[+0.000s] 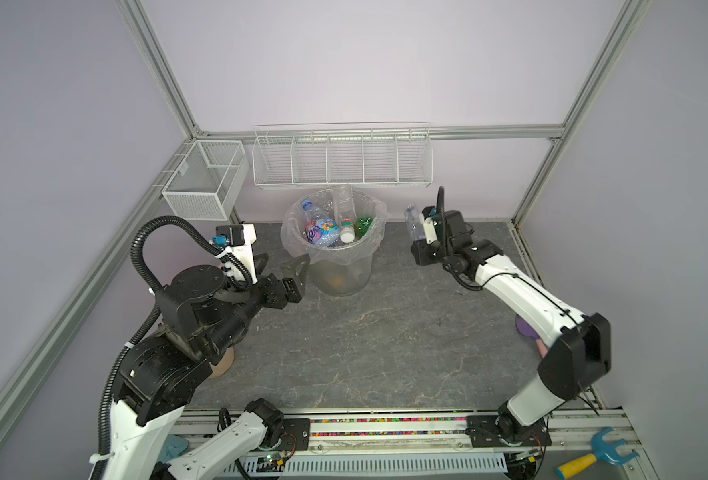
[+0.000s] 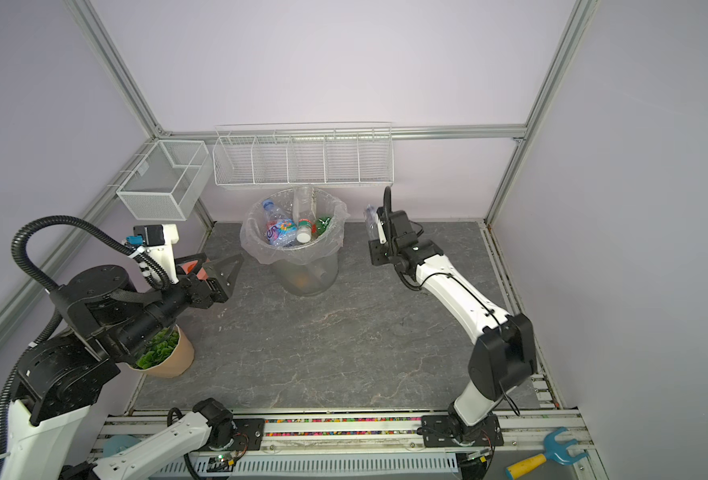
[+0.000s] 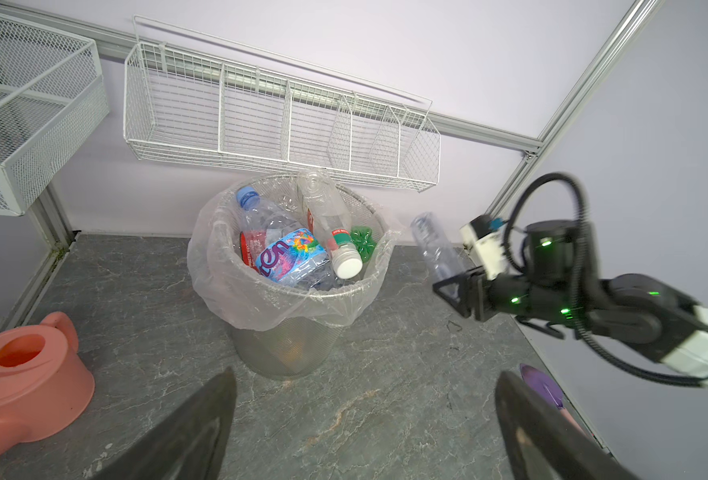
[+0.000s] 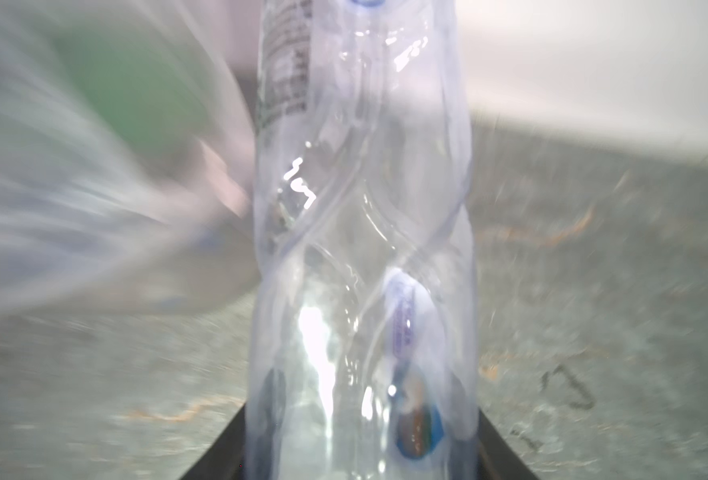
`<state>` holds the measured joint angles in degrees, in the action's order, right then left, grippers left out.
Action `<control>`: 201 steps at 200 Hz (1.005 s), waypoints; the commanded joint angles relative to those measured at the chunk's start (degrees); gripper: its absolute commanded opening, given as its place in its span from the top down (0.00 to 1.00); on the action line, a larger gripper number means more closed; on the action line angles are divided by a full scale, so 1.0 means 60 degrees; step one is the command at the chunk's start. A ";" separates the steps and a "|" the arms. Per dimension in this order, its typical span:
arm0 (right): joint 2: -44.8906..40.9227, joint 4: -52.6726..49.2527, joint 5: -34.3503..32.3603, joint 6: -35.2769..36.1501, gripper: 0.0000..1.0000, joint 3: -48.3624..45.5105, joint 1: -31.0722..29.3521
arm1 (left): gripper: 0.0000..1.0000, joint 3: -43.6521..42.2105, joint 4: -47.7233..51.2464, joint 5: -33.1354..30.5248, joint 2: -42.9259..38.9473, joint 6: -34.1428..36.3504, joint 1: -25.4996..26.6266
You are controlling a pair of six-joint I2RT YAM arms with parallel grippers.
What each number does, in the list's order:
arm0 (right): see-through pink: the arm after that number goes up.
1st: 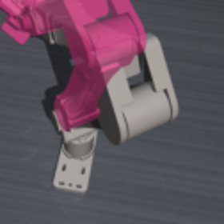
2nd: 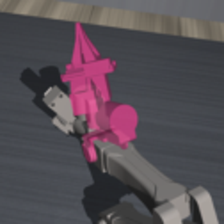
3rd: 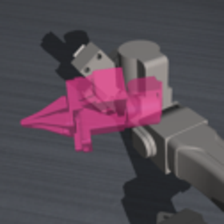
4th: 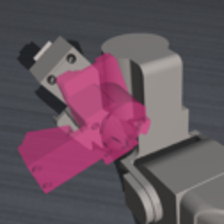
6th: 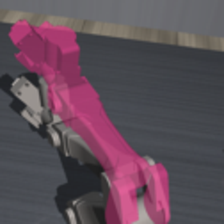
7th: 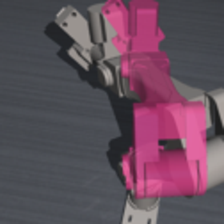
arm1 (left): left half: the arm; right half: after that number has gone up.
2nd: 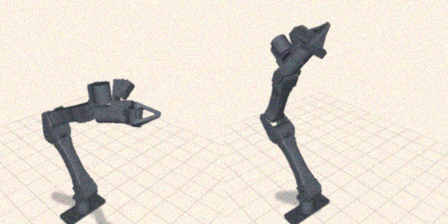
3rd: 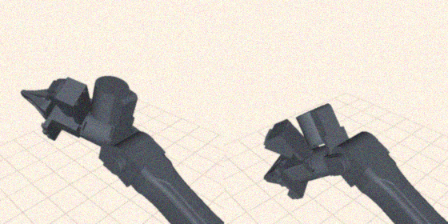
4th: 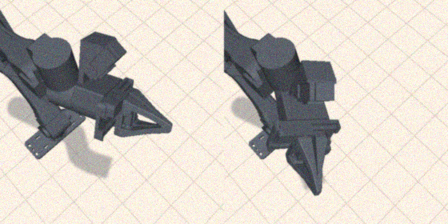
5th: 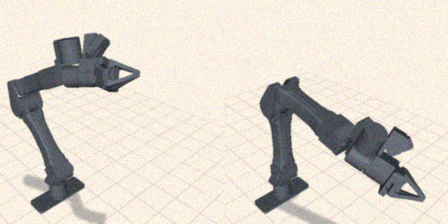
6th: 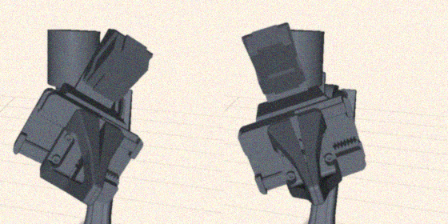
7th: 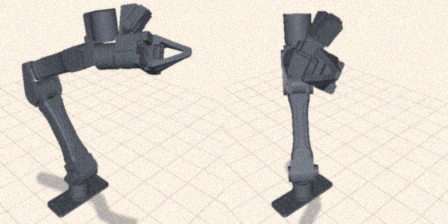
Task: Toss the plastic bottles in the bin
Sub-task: 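Lift the Ganten bottle with the right gripper over the bin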
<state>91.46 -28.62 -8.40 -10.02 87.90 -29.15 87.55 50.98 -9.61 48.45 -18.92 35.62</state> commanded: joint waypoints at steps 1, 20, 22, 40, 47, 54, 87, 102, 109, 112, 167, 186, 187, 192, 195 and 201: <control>-0.0392 -0.0398 0.0231 0.0228 0.50 0.1571 -0.0666 | 0.04 -0.0190 0.0045 0.0006 -0.0057 -0.0146 -0.0025; 0.0169 -0.0600 0.0284 0.0475 0.49 0.3169 -0.1187 | 0.04 -0.0326 -0.0100 0.0092 -0.0135 -0.0266 -0.0021; 0.0222 -0.0586 0.0286 0.0482 0.48 0.3289 -0.1224 | 0.04 -0.0343 -0.0117 0.0092 -0.0153 -0.0287 -0.0030; 0.1322 -0.0911 0.0492 0.0451 0.47 0.4765 -0.1374 | 0.04 -0.0432 -0.0147 0.0104 -0.0235 -0.0347 -0.0029; 0.1814 -0.1125 0.0563 0.0429 0.47 0.5380 -0.1434 | 0.05 -0.0455 -0.0120 0.0097 -0.0271 -0.0363 -0.0025; 0.2286 -0.1241 0.0602 0.0398 0.47 0.5872 -0.1510 | 0.05 -0.0498 -0.0093 0.0081 -0.0299 -0.0379 -0.0032; 0.4239 -0.1702 0.0656 0.0263 0.42 0.7800 -0.1800 | 0.05 -0.0558 0.0108 -0.0056 -0.0434 -0.0323 -0.0033; 0.4868 -0.2150 0.0470 0.0176 0.38 0.8618 -0.1865 | 0.05 -0.0529 0.0202 -0.0127 -0.0479 -0.0265 -0.0026; 0.4989 -0.2186 0.0347 0.0141 0.35 0.8712 -0.1915 | 0.05 -0.0514 0.0240 -0.0177 -0.0509 -0.0230 -0.0025; 0.5010 -0.2184 0.0309 0.0100 0.33 0.8720 -0.1920 | 0.05 -0.0503 0.0244 -0.0174 -0.0517 -0.0207 -0.0026; 0.4735 -0.2243 -0.0041 0.0394 0.03 0.8656 -0.2214 | 0.05 -0.0442 0.0278 -0.0322 -0.0574 -0.0086 -0.0029; 0.4419 -0.2160 -0.0186 0.0592 0.03 0.8564 -0.2299 | 0.05 -0.0447 0.0234 -0.0288 -0.0574 -0.0098 -0.0032; 0.4395 -0.2166 -0.0191 0.0597 0.03 0.8566 -0.2309 | 0.05 -0.0444 0.0234 -0.0288 -0.0582 -0.0099 -0.0025; 0.4300 -0.2147 -0.0208 0.0635 0.03 0.8556 -0.2327 | 0.05 -0.0430 0.0220 -0.0288 -0.0576 -0.0107 -0.0032; 0.4243 -0.2135 -0.0221 0.0666 0.03 0.8563 -0.2354 | 0.05 -0.0429 0.0204 -0.0278 -0.0578 -0.0106 -0.0025; 0.4120 -0.2115 -0.0280 0.0708 0.03 0.8564 -0.2382 | 0.05 -0.0424 0.0197 -0.0277 -0.0578 -0.0113 -0.0029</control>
<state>121.27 -41.76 -8.14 -8.03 138.45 -42.54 84.68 51.51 -10.66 45.45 -20.32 35.62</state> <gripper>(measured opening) 0.972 0.954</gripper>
